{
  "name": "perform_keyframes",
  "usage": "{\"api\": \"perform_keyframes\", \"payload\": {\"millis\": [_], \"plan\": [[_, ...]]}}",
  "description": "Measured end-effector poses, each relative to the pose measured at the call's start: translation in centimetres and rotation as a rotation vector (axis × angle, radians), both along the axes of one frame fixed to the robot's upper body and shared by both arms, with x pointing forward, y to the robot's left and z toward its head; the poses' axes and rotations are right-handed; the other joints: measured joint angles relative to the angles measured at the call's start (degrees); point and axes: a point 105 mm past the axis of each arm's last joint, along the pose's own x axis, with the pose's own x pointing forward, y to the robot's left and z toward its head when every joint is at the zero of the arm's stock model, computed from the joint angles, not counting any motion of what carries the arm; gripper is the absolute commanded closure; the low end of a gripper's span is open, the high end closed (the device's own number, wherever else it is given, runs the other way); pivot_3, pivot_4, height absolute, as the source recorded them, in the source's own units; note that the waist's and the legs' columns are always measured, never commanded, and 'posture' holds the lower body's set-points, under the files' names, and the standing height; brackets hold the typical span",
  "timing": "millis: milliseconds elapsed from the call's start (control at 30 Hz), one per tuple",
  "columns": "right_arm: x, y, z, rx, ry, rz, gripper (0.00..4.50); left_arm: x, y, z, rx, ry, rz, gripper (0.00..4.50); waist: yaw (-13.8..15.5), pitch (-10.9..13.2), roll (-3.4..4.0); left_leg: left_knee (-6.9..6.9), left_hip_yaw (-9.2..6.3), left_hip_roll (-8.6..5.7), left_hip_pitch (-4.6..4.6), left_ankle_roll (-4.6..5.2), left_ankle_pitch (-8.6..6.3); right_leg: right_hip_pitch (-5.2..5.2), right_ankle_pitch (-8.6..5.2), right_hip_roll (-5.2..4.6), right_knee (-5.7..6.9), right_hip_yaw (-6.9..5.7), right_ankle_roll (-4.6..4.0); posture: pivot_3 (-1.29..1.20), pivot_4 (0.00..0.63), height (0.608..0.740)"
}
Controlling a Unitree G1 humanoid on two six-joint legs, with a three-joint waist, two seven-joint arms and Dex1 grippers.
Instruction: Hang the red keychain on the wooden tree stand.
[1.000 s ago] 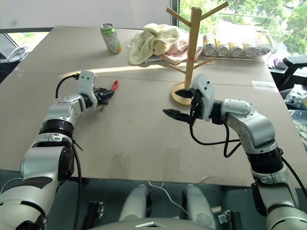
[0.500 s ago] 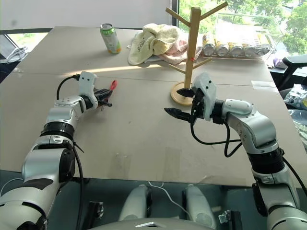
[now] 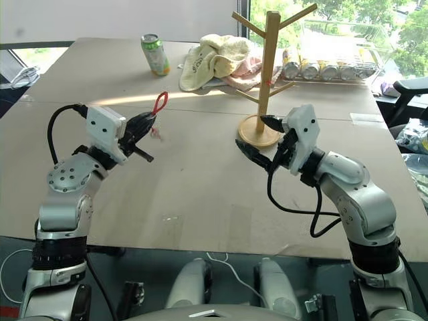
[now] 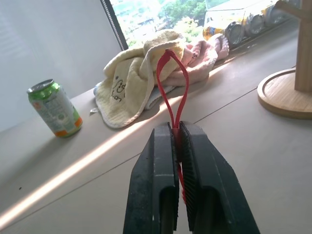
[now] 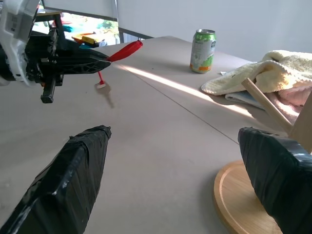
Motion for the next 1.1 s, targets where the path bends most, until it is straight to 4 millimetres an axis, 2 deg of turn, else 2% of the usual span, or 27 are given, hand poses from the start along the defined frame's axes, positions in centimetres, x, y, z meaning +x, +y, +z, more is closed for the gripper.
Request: {"api": "perform_keyframes", "payload": {"millis": [133, 300, 367, 600, 867, 1000, 1100], "plan": [[-0.5, -0.4, 0.1, -0.013, -0.032, -0.046, 0.0, -0.9, -2.5, 2.3, 0.018, -0.112, -0.066, 4.43, -0.06, 0.0, 0.0, 0.0, -0.01, -0.01, 0.03, 0.0, 0.0, 0.02, 0.0, 0.01, -0.01, 0.01, 0.0, 0.0, 0.15, 0.733], [-0.5, -1.9, 0.8, 0.016, -0.059, -0.148, 0.0, -1.3, -5.9, 3.1, 0.057, -0.181, -0.17, 4.43, -0.14, 0.0, 0.0, 0.0, -0.03, -0.01, 0.04, 0.0, 0.0, 0.03, 0.0, 0.03, 0.0, 0.01, 0.0, 0.0, 0.15, 0.733], [-0.6, -2.8, 1.2, 0.028, -0.08, -0.208, 0.0, -1.5, -7.9, 3.6, 0.095, -0.232, -0.244, 4.43, -0.09, 0.0, 0.0, 0.0, -0.05, -0.02, 0.03, 0.01, 0.0, 0.04, 0.0, 0.04, -0.01, 0.0, 0.0, 0.0, 0.15, 0.733], [-1.6, -4.0, 0.9, 0.054, -0.083, -0.32, 0.0, -0.5, -12.6, 2.6, 0.199, -0.283, -0.429, 4.43, -0.24, 0.0, 0.01, 0.0, -0.06, -0.04, 0.04, 0.01, 0.0, 0.05, 0.0, 0.04, -0.02, 0.03, 0.0, 0.0, 0.15, 0.733], [-2.8, -4.6, 0.3, 0.054, -0.069, -0.374, 0.0, 1.0, -13.8, 1.7, 0.249, -0.316, -0.467, 4.43, -0.18, -0.02, 0.03, 0.02, -0.12, -0.04, 0.02, 0.01, 0.0, 0.06, 0.0, 0.06, -0.02, 0.0, 0.0, 0.0, 0.15, 0.733], [-3.7, -4.2, 1.1, 0.071, -0.092, -0.383, 0.0, 2.5, -14.7, 2.0, 0.269, -0.348, -0.457, 4.43, -0.07, -0.02, 0.03, 0.03, -0.16, -0.07, 0.01, 0.01, 0.0, 0.1, 0.0, 0.06, -0.03, -0.01, 0.01, 0.0, 0.15, 0.733], [-4.0, -4.0, 1.2, 0.074, -0.092, -0.379, 0.0, 2.8, -15.1, 2.1, 0.268, -0.366, -0.458, 4.43, -0.16, -0.02, 0.03, 0.03, -0.16, -0.08, 0.02, 0.01, 0.0, 0.13, 0.0, 0.06, -0.06, 0.01, 0.01, 0.0, 0.15, 0.733]]}}
